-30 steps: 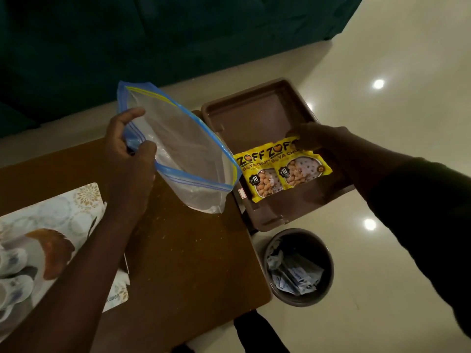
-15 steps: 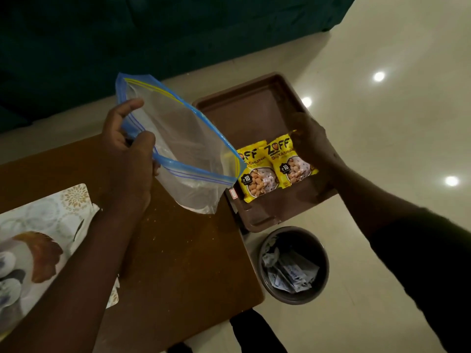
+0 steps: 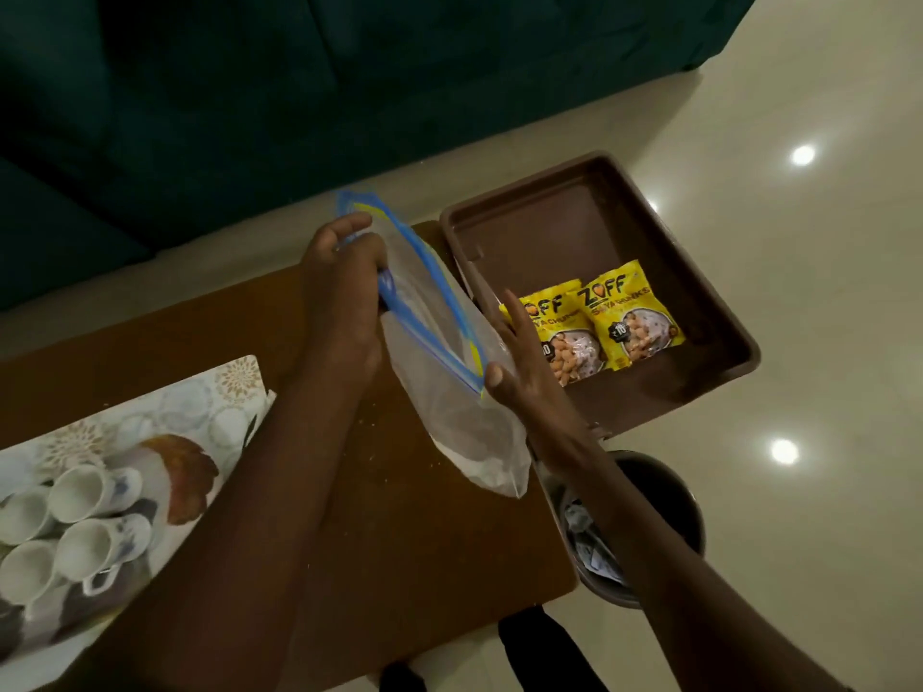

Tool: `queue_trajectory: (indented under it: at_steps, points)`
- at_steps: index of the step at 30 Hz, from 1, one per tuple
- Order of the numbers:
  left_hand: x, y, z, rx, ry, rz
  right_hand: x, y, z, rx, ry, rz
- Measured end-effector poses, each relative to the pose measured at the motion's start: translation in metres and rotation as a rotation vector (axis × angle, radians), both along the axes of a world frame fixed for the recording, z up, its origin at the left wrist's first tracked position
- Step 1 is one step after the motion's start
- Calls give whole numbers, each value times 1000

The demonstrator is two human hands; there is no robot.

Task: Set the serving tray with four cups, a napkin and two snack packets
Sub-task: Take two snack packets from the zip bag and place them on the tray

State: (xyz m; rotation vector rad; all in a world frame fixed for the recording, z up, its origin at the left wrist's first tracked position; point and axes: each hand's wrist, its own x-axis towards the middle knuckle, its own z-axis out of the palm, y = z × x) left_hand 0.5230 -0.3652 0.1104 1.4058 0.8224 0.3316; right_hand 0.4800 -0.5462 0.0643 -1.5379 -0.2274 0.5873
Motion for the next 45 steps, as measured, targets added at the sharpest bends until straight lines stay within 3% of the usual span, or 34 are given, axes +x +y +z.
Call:
queue_trajectory:
  at_steps: [4, 7, 10, 12, 14, 15, 16, 21, 25, 28, 30, 32, 34, 37, 39, 42, 45]
  points:
    - [-3, 5, -1, -185, 33, 19, -19, -1, 5, 98, 30, -18]
    - [-8, 2, 1, -387, 105, 47, -31, 4, 5, -127, -46, -106]
    - [-21, 0, 5, -603, 72, -84, -34, 9, -5, -302, -81, -318]
    - [-32, 10, -2, -432, 70, -241, -24, 7, -6, -195, 6, -396]
    - [-45, 23, -9, 7, 166, -373, -10, 0, -4, -3, 130, -383]
    - [-53, 29, -14, 135, 201, -401, -4, -3, -2, 77, 183, -354]
    - [-60, 36, -20, 142, 240, -429, 2, -7, 0, 144, 230, -318]
    - [-91, 42, -47, -334, 427, -556, 23, -23, 7, 113, 308, -133]
    - [-99, 40, -60, -608, 294, -454, 27, -26, 8, 77, 282, -155]
    - [-96, 39, -63, -424, 144, -340, 24, -26, 2, -78, 0, -439]
    - [-92, 39, -60, -289, 50, -373, 24, -27, 1, -150, -159, -460]
    - [-89, 40, -55, -225, 8, -468, 26, -30, -1, -220, -238, -316]
    - [-84, 43, -49, -234, 39, -582, 27, -32, 2, -267, -169, -129]
    - [-82, 57, -43, -318, 199, -725, 31, -35, 8, -413, -15, 77]
    - [-84, 64, -39, -282, 321, -835, 34, -34, 9, -576, -94, 163]
    - [-84, 57, -41, 130, 506, -949, 39, -32, 1, -756, -302, 235]
    - [-82, 48, -49, 574, 499, -764, 41, -34, -6, -808, -459, 141]
